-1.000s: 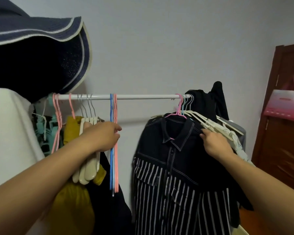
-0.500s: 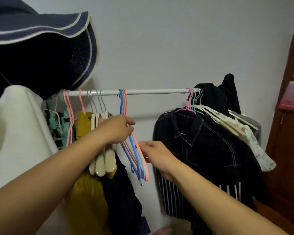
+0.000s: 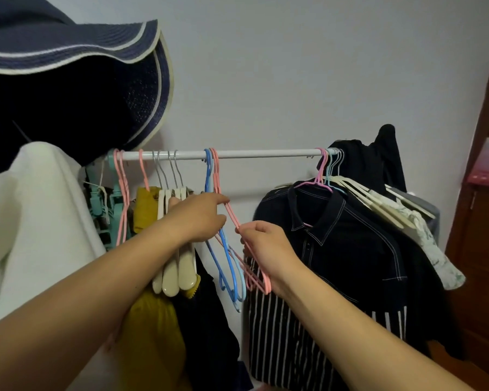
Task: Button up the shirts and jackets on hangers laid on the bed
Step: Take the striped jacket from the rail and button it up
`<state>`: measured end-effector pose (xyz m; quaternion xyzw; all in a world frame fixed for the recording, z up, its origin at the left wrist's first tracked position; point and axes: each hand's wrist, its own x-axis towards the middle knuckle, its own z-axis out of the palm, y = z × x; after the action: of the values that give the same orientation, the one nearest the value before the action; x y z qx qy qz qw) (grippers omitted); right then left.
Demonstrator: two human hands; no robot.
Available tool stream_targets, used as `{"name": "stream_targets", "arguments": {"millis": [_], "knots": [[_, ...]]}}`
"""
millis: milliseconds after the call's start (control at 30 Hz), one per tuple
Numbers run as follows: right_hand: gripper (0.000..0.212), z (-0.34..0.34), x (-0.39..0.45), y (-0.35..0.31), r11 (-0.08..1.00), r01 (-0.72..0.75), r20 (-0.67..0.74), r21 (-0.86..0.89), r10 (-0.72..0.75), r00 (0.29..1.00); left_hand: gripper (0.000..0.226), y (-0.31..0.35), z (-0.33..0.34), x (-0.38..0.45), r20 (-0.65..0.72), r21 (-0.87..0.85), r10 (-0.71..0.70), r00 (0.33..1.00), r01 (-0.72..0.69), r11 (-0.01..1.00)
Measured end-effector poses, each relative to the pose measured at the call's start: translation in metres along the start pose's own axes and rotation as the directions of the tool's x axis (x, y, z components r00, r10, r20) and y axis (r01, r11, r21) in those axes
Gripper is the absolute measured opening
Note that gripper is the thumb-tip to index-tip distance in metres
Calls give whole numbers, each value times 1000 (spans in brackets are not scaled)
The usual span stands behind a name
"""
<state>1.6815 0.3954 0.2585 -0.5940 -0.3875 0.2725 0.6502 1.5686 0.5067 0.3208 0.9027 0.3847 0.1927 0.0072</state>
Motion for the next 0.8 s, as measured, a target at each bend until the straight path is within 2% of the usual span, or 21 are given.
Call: {"name": "stream_targets", "arguments": {"millis": [233,333,400,467,567,667,800], "knots": [[16,-5,5,-2,999,39,-92,14,-38,995,46,6,-7,-4,54,197,38,998,-48,979],[19,-22,3,-5,997,72,-134,-38,-76,988,41,12,-17,-7,3,323,100,995,-95,942],[21,-41,-3,-5,994,93,-165,-49,-100,981,39,22,-25,-7,-17,318,163,987,-149,936],[19,-62,-10,-9,993,105,-177,-46,-112,978,37,40,-34,-4,16,241,229,973,-226,944],[16,-101,-15,-30,990,138,-197,-29,-141,970,33,80,-46,-4,80,155,359,930,-368,917],[14,-145,-38,-54,991,130,-224,-13,-129,966,30,125,-61,-6,56,144,490,870,-492,859],[14,-200,-142,-31,997,44,-238,59,-29,971,29,205,-69,-36,46,138,649,760,-648,749]]}}
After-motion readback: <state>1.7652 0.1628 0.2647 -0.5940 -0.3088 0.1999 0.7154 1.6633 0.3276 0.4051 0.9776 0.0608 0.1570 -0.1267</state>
